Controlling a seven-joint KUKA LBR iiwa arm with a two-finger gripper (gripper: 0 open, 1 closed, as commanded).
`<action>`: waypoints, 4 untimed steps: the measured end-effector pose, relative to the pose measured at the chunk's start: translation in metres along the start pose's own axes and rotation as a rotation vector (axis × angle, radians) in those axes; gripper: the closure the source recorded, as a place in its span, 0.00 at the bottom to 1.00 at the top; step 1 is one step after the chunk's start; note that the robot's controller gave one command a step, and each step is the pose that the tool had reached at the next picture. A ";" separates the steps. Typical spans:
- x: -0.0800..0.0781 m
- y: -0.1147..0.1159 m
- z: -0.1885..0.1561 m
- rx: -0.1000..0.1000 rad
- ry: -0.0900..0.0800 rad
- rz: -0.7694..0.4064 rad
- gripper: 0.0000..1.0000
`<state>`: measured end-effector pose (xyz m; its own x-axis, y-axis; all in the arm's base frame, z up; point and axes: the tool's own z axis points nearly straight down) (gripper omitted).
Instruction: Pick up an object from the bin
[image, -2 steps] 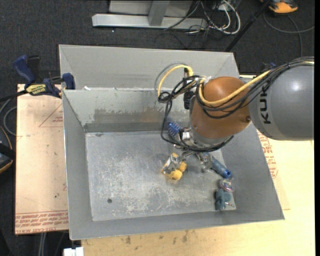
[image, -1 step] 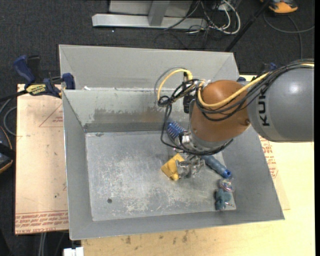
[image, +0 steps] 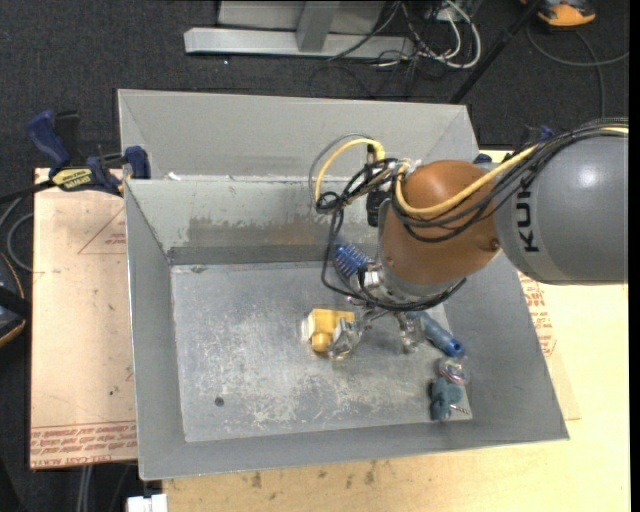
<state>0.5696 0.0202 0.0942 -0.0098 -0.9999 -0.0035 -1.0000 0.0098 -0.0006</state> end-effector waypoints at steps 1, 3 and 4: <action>-0.018 -0.002 0.022 -0.002 0.003 0.108 0.00; -0.035 -0.055 0.020 0.012 -0.002 0.021 0.00; -0.037 -0.056 0.018 0.013 -0.006 0.020 1.00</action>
Offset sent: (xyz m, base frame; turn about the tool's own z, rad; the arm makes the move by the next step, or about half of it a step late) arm 0.0015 0.0174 -0.0242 0.1083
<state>0.6256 0.0569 0.0759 -0.0298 -0.9995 -0.0100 -0.9995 0.0299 -0.0131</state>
